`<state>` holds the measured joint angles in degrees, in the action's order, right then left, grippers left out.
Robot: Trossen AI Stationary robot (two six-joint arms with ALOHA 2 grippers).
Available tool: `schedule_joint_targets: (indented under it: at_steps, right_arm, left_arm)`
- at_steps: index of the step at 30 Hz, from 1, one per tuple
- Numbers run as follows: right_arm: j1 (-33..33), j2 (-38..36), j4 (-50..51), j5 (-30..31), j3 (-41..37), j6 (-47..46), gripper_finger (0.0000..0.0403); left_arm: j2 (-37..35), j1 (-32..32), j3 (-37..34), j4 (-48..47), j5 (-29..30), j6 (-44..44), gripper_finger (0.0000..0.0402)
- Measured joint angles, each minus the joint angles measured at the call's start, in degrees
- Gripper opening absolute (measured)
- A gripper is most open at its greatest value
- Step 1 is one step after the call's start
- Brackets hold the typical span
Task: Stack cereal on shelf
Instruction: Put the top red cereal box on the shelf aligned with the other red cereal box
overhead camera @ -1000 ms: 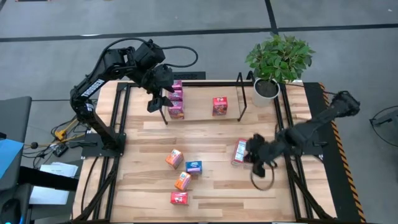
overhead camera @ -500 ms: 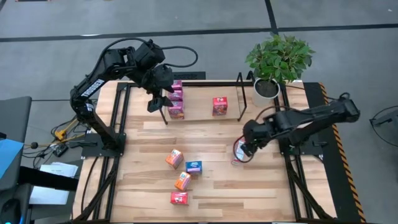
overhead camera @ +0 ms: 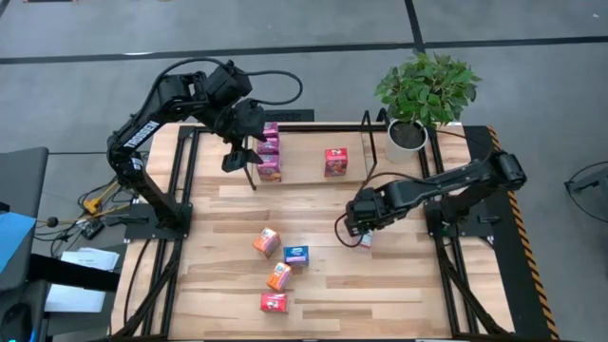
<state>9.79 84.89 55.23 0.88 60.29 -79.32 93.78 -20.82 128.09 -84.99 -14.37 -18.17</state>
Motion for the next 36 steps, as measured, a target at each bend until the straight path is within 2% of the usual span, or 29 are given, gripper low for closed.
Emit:
schedule_joint_targets:
  at_steps: [3,9,13,16,19,26,30,36]
  right_arm:
    - [-0.1,0.2,-2.4,-0.4,0.0,-1.8,0.025]
    - [-1.0,-2.4,-1.3,-5.5,0.0,-2.0,0.0249]
    - [-1.3,-5.1,-0.2,-5.5,0.0,-8.1,0.0249]
    - [-1.2,-5.8,0.4,-5.4,0.0,-6.7,0.0249]
    - [-1.6,-5.8,0.4,-4.9,0.0,-1.1,0.0249]
    - [-3.0,-5.4,3.0,-3.6,0.0,-1.0,0.0254]
    - [-3.3,-5.4,5.3,-5.4,0.0,-1.3,0.0281]
    - [-3.6,-4.5,6.0,-4.5,0.0,-5.0,0.0366]
  left_arm:
    - [0.0,0.0,0.0,0.0,0.0,-0.2,0.0297]
    - [0.0,0.0,0.0,0.0,-0.1,-0.2,0.0297]
    - [0.0,0.0,0.0,0.0,-0.2,-0.2,0.0297]
    - [0.0,0.0,0.0,0.0,-0.2,-0.2,0.0297]
    - [0.0,0.0,0.0,0.0,-0.2,-0.3,0.0297]
    - [0.0,0.0,0.0,0.0,-0.1,-0.3,0.0297]
    - [0.0,0.0,0.0,0.0,-0.1,-0.4,0.0297]
    - [0.0,0.0,0.0,0.0,-0.1,-0.7,0.0297]
